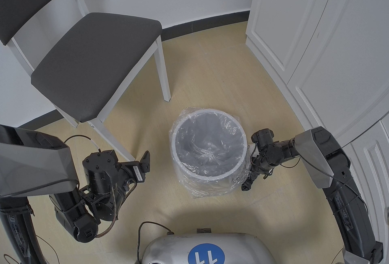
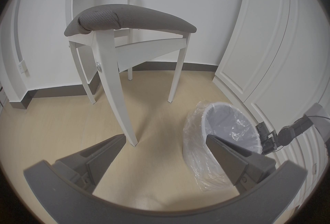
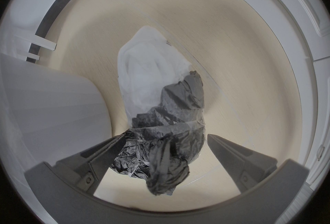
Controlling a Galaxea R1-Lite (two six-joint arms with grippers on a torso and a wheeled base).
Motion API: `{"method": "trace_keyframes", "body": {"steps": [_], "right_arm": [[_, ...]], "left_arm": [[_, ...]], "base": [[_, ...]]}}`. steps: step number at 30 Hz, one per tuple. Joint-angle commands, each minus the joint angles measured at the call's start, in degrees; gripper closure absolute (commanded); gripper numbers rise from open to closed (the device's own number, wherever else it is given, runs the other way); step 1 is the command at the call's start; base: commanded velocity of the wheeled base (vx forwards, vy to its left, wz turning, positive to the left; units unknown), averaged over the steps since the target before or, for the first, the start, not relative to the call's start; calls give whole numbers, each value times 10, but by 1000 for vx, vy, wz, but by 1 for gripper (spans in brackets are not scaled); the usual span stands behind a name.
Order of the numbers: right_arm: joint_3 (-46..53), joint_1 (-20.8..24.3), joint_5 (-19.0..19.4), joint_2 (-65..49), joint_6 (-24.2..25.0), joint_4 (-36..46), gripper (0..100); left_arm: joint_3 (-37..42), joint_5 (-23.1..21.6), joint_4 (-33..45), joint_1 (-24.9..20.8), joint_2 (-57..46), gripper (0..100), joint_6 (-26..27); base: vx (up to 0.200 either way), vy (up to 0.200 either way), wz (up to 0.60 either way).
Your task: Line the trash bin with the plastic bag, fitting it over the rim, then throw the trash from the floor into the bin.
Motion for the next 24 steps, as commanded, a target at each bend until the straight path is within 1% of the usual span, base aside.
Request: {"method": "trace_keyframes", "body": {"steps": [1,13,16,20,24], "right_arm": [[0,-1,0,1,0,1,100],[4,-4,-1,-2,2,2,100],[36,-7,0,-20,2,-9,100],[87,-21,0,-63,2,-31,100],[144,-59,5,-122,-21,-47,100]], "left_arm": [[2,1,0,-1,-2,0,0],[11,1,0,-4,-3,0,0],[16,1,0,-6,-19,0,0],[22,1,0,-10,-44,0,1],[26,1,0,-13,-70,0,5]], "base": [[0,0,0],[0,0,0],[0,0,0],[0,0,0],[0,0,0]]}}
